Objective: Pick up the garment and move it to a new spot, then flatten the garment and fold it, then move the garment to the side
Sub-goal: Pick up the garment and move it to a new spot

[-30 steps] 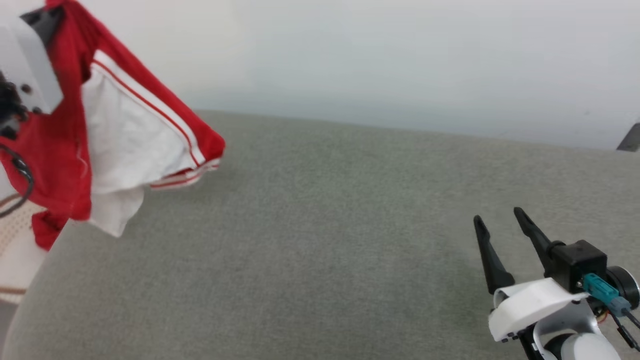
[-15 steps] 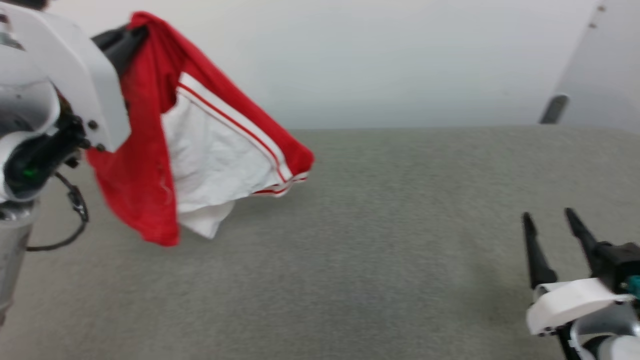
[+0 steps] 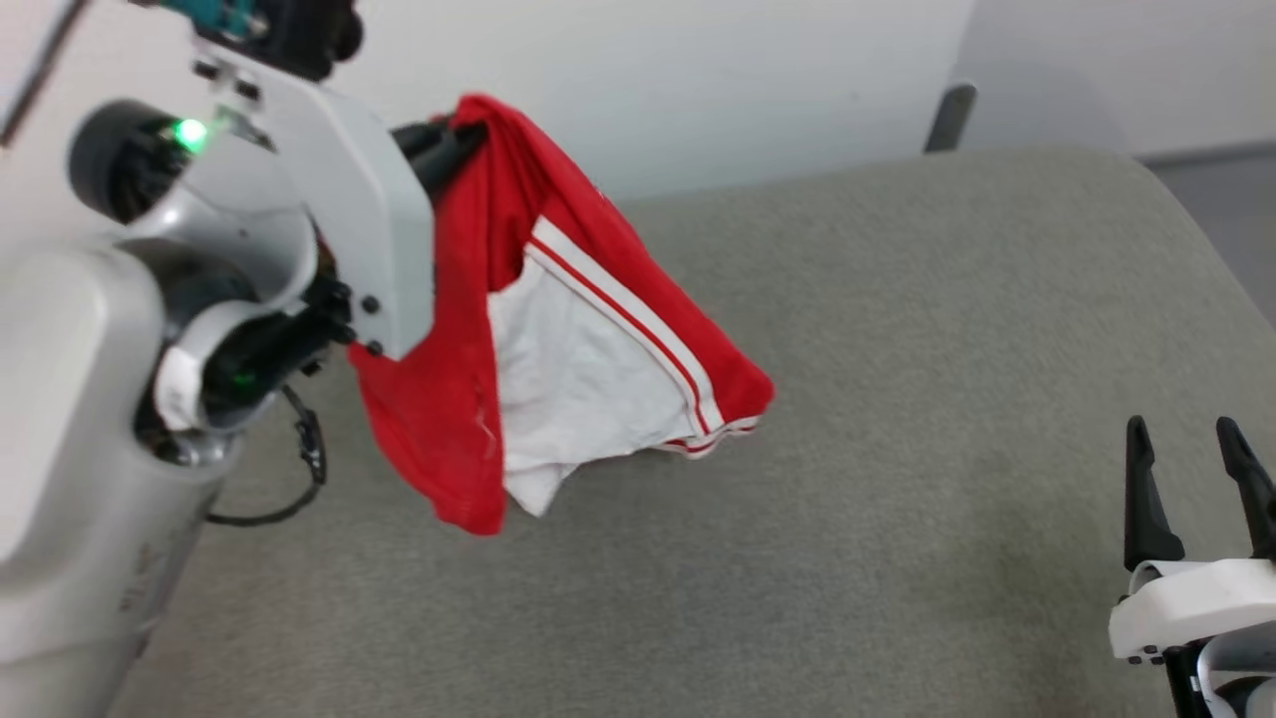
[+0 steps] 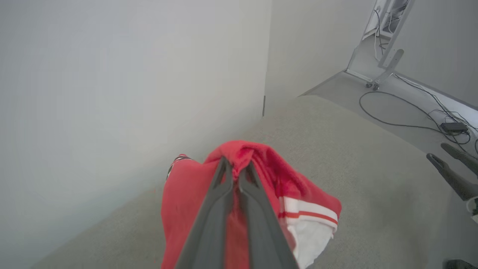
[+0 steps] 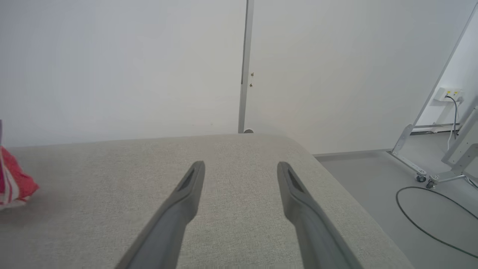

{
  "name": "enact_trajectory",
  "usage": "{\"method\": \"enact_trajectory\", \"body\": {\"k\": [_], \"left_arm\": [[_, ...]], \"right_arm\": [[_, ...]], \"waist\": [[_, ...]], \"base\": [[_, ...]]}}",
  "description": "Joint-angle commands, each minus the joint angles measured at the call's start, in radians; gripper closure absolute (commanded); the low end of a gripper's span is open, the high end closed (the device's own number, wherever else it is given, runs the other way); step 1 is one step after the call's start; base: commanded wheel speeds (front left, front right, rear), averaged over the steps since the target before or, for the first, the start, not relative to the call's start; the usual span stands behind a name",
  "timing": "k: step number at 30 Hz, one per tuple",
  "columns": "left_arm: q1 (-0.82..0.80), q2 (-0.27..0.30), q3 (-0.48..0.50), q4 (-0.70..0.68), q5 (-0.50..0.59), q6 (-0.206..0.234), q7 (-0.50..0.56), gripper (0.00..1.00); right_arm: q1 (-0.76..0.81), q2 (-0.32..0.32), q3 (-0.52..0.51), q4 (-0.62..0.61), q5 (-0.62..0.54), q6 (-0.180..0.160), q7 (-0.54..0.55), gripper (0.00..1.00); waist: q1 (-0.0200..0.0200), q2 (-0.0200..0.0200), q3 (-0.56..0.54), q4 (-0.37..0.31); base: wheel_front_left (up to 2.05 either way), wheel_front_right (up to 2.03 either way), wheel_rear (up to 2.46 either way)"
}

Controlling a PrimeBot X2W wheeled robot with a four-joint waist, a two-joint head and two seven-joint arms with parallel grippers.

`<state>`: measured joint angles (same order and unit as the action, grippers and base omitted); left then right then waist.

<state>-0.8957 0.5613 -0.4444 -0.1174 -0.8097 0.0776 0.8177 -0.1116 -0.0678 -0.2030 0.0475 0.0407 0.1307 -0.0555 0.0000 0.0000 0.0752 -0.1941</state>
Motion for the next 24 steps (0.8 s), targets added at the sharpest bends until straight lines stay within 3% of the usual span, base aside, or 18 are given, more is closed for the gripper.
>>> {"method": "enact_trajectory", "body": {"k": [1,11,22,24], "left_arm": [[0.008,-0.011,-0.012,0.009,0.001,-0.007,0.001,1.0],[0.087,-0.023,-0.091,0.126,0.006,-0.032,0.018,1.0],[0.133,-0.044,-0.149,0.265,-0.005,-0.073,0.027,1.0],[0.142,-0.055,-0.16,0.288,-0.008,-0.082,0.02,0.94]], "right_arm": [[-0.009,0.006,0.002,0.006,-0.001,0.0,-0.011,0.0],[-0.044,0.017,0.036,0.06,0.015,0.0,-0.061,0.0],[-0.068,0.018,0.061,0.1,0.028,0.0,-0.085,0.0],[-0.073,0.018,0.063,0.103,0.028,0.0,-0.085,0.0]], "waist": [[0.0,0.0,0.061,-0.059],[0.0,0.0,0.109,-0.087],[0.0,0.0,0.116,-0.07],[0.0,0.0,0.113,-0.062]], "base": [[0.0,0.0,0.0],[0.0,0.0,0.0],[0.0,0.0,0.0],[0.0,0.0,0.0]]}}
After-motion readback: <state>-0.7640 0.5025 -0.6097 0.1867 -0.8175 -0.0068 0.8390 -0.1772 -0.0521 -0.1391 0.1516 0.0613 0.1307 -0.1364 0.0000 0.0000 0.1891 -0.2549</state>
